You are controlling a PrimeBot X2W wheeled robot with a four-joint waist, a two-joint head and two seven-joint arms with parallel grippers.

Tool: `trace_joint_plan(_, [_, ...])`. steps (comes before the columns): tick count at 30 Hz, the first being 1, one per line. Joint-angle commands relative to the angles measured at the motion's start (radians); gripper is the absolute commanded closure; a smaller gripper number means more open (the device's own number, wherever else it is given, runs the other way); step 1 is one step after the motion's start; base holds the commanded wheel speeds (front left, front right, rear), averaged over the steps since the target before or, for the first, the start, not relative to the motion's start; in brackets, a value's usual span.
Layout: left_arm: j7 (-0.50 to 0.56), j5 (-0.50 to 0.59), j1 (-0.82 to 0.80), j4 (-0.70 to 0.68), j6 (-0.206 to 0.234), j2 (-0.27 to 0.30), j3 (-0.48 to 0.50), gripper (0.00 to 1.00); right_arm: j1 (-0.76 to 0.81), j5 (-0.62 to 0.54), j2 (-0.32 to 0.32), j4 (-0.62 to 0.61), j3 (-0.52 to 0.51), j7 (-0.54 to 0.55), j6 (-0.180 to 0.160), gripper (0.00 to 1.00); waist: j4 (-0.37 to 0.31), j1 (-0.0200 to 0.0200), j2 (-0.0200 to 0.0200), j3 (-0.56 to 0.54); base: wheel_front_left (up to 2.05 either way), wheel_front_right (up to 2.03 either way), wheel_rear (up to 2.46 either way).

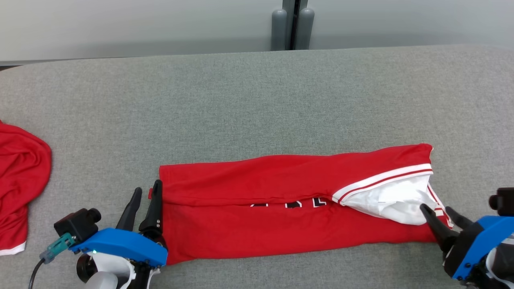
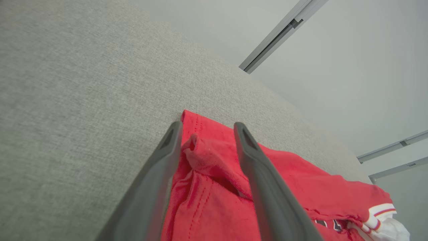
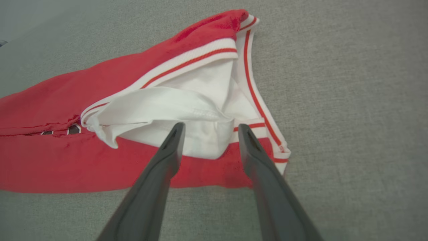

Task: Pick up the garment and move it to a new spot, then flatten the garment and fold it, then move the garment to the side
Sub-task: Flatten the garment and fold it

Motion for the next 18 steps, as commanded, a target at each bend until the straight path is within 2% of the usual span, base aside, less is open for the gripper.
trace_joint_plan(1, [-0.017,0.001,0.013,0.004,0.006,-0.003,0.009,0.00,0.019,-0.016,0.008,-0.028,-0.016,0.003,0.001,0.00,-0.001,0.0002,0.0000,-0.003,0.00,0.00,0.00])
trace_joint_plan(6, [-0.080,0.049,0.020,-0.011,0.011,0.020,0.015,0.00,0.011,-0.056,0.024,-0.073,-0.059,-0.012,0.001,0.00,0.002,0.0002,0.0000,-0.019,0.00,0.00,0.00])
trace_joint_plan(9, [-0.104,0.117,0.007,-0.016,0.024,0.053,0.003,0.00,-0.015,-0.082,0.030,-0.069,-0.067,0.005,0.001,0.00,0.006,0.0002,0.0000,-0.032,0.00,0.00,0.00])
trace_joint_plan(12, [-0.125,0.201,-0.020,-0.017,0.044,0.086,-0.019,0.00,-0.042,-0.112,0.034,-0.048,-0.065,0.028,0.001,0.00,0.009,0.0002,0.0000,-0.043,0.00,0.00,0.00])
trace_joint_plan(18, [-0.144,0.271,-0.056,-0.013,0.066,0.093,-0.016,0.00,-0.107,-0.167,0.026,0.043,-0.049,0.059,0.001,0.00,0.021,0.0002,0.0000,-0.059,0.00,0.00,0.00])
